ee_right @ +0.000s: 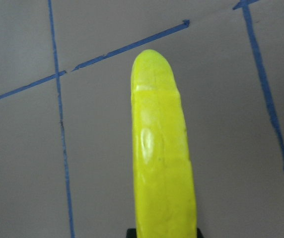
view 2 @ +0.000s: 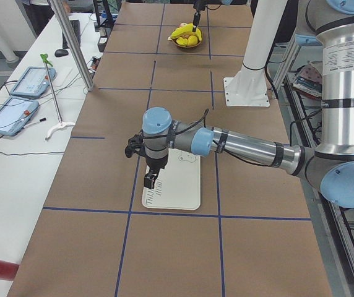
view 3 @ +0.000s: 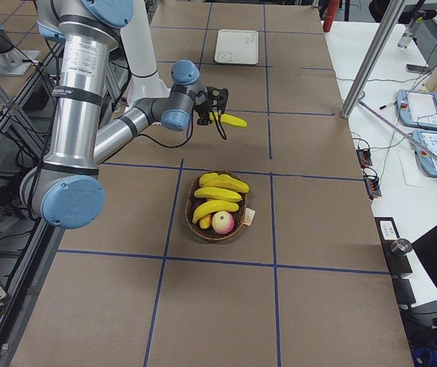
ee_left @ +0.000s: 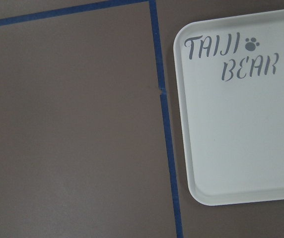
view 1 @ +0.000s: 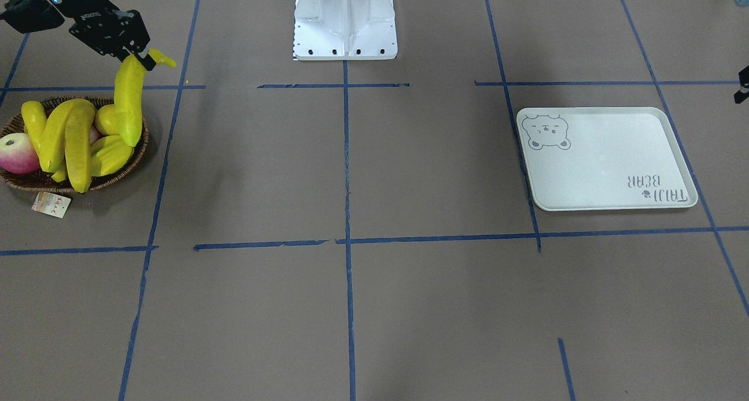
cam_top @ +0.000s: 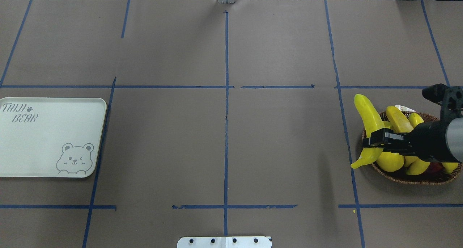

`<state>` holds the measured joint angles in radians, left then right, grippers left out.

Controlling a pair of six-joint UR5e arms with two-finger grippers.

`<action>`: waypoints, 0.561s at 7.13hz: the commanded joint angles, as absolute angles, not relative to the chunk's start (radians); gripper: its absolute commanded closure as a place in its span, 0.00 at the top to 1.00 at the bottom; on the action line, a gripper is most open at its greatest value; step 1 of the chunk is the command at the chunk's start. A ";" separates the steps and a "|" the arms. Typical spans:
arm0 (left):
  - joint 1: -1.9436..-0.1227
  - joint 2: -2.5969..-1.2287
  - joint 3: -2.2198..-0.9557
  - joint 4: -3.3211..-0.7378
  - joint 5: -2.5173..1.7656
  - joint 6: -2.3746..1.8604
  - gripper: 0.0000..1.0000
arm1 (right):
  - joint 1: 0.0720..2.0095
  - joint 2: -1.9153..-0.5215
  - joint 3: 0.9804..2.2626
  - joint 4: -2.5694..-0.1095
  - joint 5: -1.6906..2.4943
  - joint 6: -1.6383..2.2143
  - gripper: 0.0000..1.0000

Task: Transfer all bananas from basket to plate

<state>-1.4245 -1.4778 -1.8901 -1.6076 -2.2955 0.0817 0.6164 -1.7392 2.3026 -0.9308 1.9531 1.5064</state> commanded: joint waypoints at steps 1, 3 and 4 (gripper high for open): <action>-1.292 -1.494 -1.901 -1.719 -2.318 -0.066 1.00 | 0.516 -1.657 2.269 -0.850 1.860 1.575 0.04; -1.144 -1.601 -1.902 -1.836 -2.319 -0.513 1.00 | 0.348 -1.548 2.228 -0.850 1.639 1.609 0.05; -1.071 -1.655 -1.902 -1.871 -2.318 -0.714 1.00 | 0.278 -1.473 2.179 -0.850 1.538 1.617 0.05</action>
